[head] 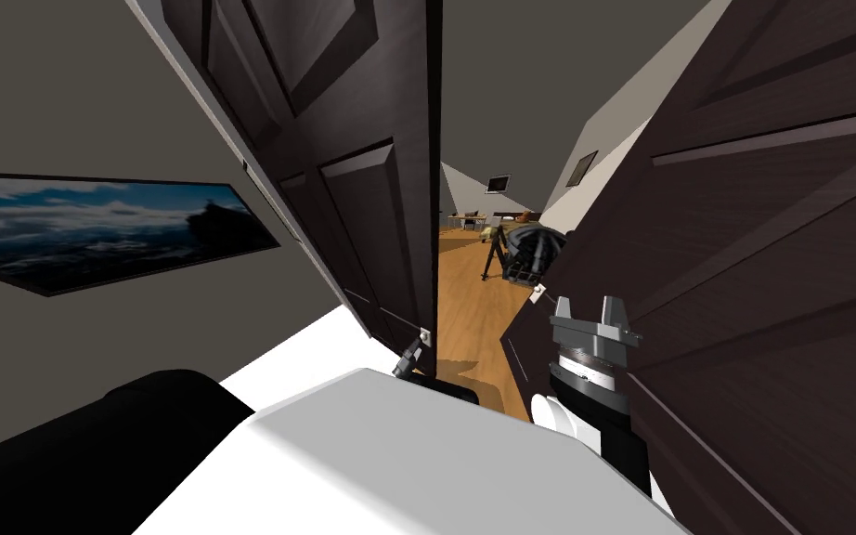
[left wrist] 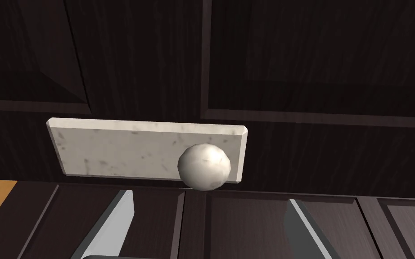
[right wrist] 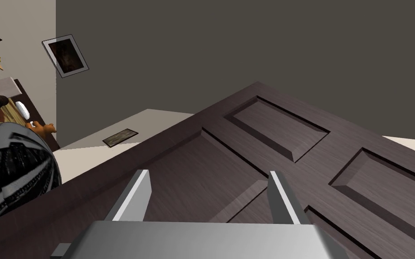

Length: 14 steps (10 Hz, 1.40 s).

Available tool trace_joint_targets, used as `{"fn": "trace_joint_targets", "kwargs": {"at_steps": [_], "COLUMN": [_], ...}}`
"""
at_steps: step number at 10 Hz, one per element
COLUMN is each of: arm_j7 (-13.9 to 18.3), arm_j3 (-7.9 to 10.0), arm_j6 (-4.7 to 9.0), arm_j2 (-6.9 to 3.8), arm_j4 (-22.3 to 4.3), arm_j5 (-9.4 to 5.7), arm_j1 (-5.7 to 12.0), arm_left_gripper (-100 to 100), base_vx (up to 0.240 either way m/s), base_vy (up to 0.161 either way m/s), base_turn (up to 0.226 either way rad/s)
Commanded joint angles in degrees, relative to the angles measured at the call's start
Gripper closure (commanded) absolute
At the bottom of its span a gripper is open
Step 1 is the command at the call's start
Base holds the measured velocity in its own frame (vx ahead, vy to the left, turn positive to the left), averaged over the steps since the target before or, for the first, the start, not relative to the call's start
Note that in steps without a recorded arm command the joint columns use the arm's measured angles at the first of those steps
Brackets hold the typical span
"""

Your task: Push the door open

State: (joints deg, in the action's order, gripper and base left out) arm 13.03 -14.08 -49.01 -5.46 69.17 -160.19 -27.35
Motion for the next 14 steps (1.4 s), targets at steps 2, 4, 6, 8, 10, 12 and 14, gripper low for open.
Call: {"fn": "trace_joint_targets", "kwargs": {"at_steps": [2, 4, 6, 8, 10, 12, 14], "arm_j7": [0.0, 0.0, 0.0, -0.9, -1.7, -1.4, -1.4], "arm_j3": [0.0, 0.0, 0.0, 0.98, 1.98, 1.89, 2.14], "arm_j6": [0.0, 0.0, 0.0, -0.57, -1.16, -0.58, -0.11], "arm_j2": [0.0, 0.0, 0.0, 0.13, 0.4, 0.39, 0.72], "arm_j4": [0.0, 0.0, 0.0, 0.0, 0.0, -0.1, -0.3], "arm_j5": [0.0, 0.0, 0.0, -1.96, -3.97, -3.21, -2.99], "arm_j1": [0.0, 0.0, 0.0, -0.82, -1.67, -0.98, -0.41], "arm_left_gripper": [100, 100, 100, -100, -100, -100, -100], "base_vx": [0.036, -0.03, -0.014, -0.026, -0.098, 0.03, 0.189], "base_vy": [-0.006, 0.005, 0.002, -0.037, -0.122, -0.046, -0.057], "base_turn": [0.002, -0.002, 0.0, 0.074, 0.159, 0.004, -0.009]}}
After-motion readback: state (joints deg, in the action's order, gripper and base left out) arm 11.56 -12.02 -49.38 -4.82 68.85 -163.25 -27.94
